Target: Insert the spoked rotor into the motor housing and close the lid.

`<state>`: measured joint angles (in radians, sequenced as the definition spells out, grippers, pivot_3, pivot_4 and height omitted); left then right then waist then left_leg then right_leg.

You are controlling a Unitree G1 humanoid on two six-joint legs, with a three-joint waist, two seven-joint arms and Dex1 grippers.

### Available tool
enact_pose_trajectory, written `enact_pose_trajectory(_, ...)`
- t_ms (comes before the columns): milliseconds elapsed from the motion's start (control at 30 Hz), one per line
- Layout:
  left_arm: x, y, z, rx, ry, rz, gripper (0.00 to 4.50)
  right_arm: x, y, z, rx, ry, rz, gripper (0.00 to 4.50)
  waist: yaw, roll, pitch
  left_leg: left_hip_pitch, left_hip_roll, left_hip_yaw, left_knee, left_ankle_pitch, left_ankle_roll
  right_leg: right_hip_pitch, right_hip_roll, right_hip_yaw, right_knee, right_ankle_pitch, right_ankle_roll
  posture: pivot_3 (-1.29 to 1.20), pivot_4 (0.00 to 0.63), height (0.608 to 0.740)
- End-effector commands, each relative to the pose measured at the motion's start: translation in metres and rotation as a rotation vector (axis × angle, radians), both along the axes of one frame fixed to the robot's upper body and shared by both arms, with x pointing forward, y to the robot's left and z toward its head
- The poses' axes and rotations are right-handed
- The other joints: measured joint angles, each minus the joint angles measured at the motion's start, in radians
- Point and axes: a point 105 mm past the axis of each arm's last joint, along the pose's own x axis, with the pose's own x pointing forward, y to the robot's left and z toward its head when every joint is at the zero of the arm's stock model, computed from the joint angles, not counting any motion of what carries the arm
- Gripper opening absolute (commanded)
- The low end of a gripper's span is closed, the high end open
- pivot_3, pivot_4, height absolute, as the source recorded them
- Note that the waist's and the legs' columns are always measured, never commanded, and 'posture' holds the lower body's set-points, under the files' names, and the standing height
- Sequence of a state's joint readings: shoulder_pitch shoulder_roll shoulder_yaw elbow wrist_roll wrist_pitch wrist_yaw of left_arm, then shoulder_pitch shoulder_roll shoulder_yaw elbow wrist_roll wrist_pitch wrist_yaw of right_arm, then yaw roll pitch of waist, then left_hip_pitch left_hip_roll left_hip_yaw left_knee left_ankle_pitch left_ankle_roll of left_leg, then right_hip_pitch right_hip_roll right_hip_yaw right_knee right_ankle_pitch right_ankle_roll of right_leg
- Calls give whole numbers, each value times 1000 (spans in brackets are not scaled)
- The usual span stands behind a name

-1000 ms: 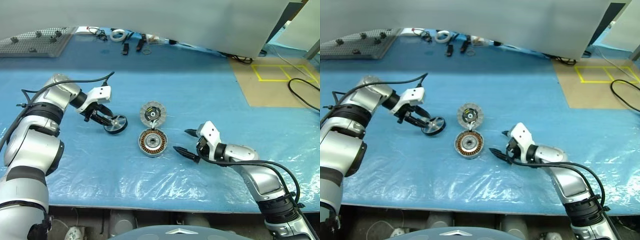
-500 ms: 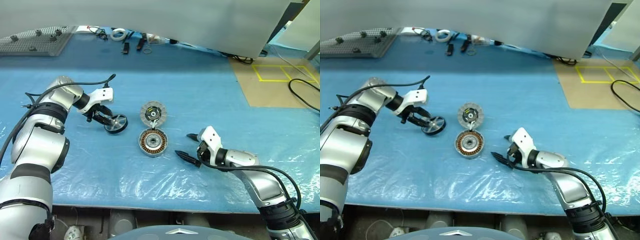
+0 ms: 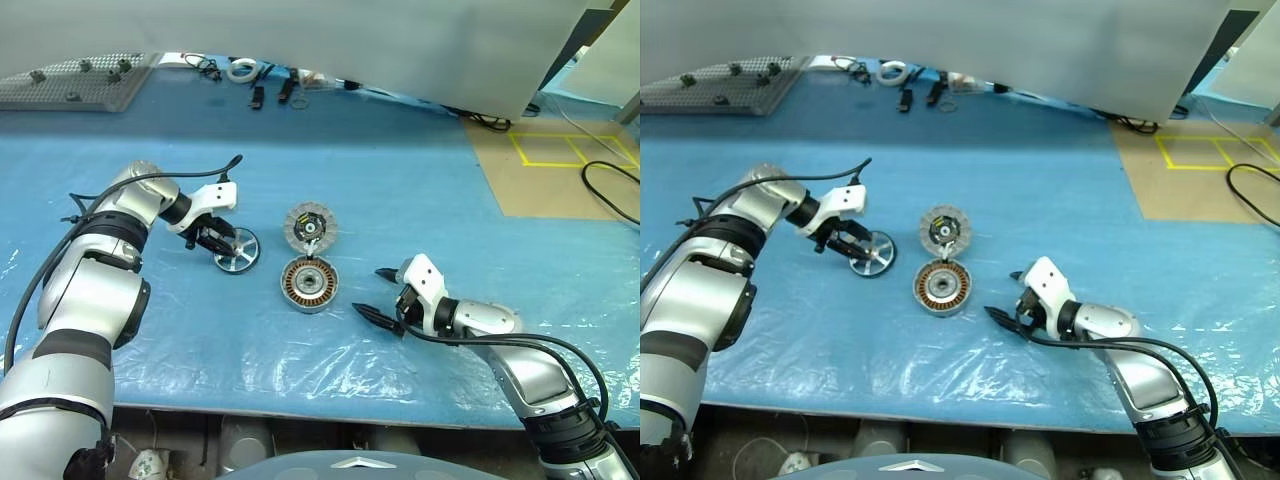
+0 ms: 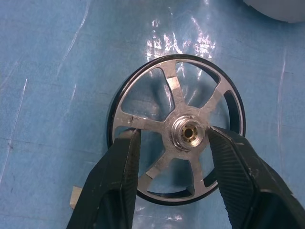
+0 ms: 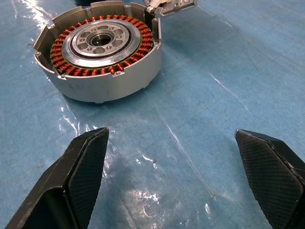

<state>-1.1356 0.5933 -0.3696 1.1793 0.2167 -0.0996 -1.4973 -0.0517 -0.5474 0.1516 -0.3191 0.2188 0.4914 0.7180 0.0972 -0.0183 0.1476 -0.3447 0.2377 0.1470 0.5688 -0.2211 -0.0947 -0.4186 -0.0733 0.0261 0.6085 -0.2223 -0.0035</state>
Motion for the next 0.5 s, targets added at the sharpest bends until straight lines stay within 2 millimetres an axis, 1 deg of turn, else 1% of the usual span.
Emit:
enact_pose_trajectory(33, -5, 0, -4, -13, 40, -1, 2340, -2, 3, 10, 3, -41, 16, 4500, 0, 0, 0, 0, 0, 0, 0, 0, 0, 0, 0, 0, 0, 0, 0, 0, 150, 740)
enact_pose_trajectory(133, -8, 0, 1, -28, 65, -26, 2340, -2, 2, 9, -2, -40, 20, 4500, 0, 0, 0, 0, 0, 0, 0, 0, 0, 0, 0, 0, 0, 0, 0, 0, 150, 740)
enact_pose_trajectory(267, -8, 0, 10, -56, 84, -8, 2340, 1, 3, 8, -5, -42, 22, 4500, -1, 0, 0, 0, 0, 0, -1, 0, 0, 0, 0, 0, -1, 0, 0, 0, 150, 740)
enact_pose_trajectory(400, -7, 1, 8, -46, 67, -1, 2340, 2, 4, 7, -10, -42, 26, 4500, -1, 0, 1, -1, 0, 0, -2, 0, 0, 0, 0, -1, -2, 0, 0, 0, 150, 740)
enact_pose_trajectory(500, -5, -2, 7, -52, 46, 0, 2340, 1, 3, 5, -18, -39, 30, 4500, 0, 0, 1, -1, 0, 0, -2, 0, 0, 0, 0, -1, -2, 0, 0, 0, 150, 740)
